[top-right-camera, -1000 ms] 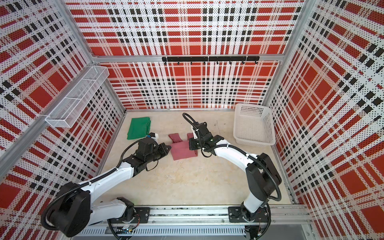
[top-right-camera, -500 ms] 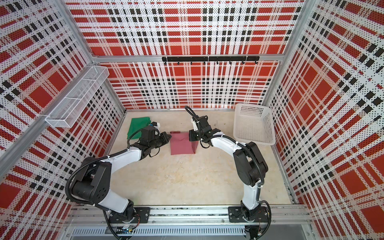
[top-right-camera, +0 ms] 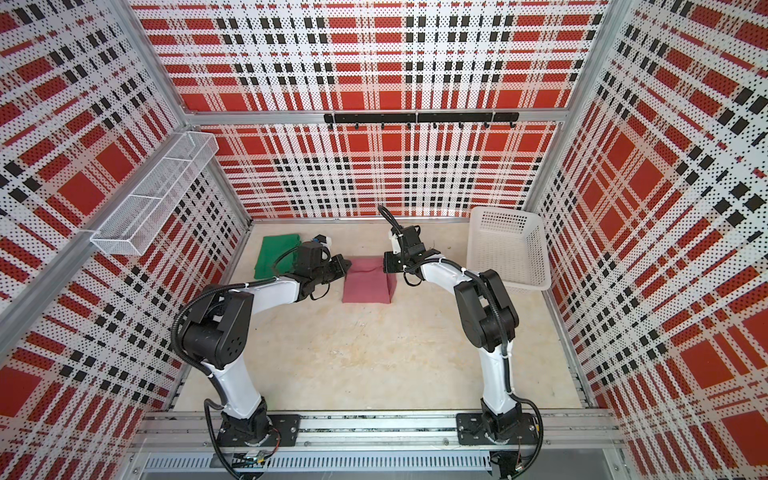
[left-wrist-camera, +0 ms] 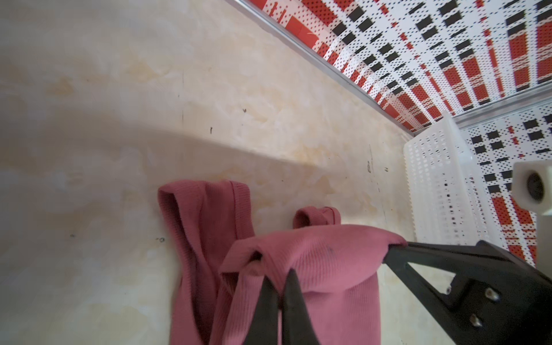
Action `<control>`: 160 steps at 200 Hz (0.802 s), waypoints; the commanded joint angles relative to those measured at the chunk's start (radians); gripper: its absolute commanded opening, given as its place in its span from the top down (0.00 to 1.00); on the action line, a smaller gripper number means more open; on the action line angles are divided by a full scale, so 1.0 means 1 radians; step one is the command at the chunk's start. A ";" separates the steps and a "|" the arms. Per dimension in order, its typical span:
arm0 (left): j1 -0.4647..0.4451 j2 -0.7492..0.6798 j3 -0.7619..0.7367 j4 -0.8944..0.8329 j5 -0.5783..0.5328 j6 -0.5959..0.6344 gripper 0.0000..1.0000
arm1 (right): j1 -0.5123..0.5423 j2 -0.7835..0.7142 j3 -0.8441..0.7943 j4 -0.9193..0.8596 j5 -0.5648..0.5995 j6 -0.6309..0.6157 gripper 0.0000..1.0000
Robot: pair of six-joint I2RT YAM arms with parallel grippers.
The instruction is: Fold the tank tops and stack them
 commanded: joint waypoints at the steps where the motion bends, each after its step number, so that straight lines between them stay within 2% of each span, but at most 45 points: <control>1: 0.028 0.041 0.053 0.041 0.000 0.015 0.72 | -0.020 0.046 0.054 0.009 -0.003 -0.021 0.66; 12: 0.033 0.026 0.064 0.039 -0.006 0.016 0.57 | -0.021 0.036 0.065 -0.003 0.006 -0.027 0.53; 23: 0.032 -0.010 0.073 0.003 -0.038 0.032 0.48 | -0.021 0.005 0.054 -0.007 0.026 -0.032 0.47; 46: 0.026 -0.098 0.047 -0.077 -0.127 0.074 0.42 | -0.021 -0.080 -0.006 -0.025 0.073 -0.028 0.46; 64: 0.036 -0.122 -0.010 -0.051 -0.115 0.065 0.43 | -0.017 -0.134 -0.082 0.004 0.050 0.016 0.51; 82: 0.024 -0.085 -0.022 -0.035 -0.102 0.053 0.43 | 0.003 -0.141 -0.120 0.052 0.011 0.059 0.58; 112: -0.015 0.012 0.017 -0.019 -0.115 0.041 0.42 | 0.047 -0.068 -0.087 0.080 -0.015 0.084 0.72; 132: -0.003 0.064 0.018 0.027 -0.104 0.011 0.44 | 0.054 -0.026 -0.102 0.139 -0.033 0.114 0.77; 160: 0.003 0.114 0.010 0.110 -0.068 -0.021 0.42 | 0.047 0.040 -0.127 0.175 0.010 0.125 0.80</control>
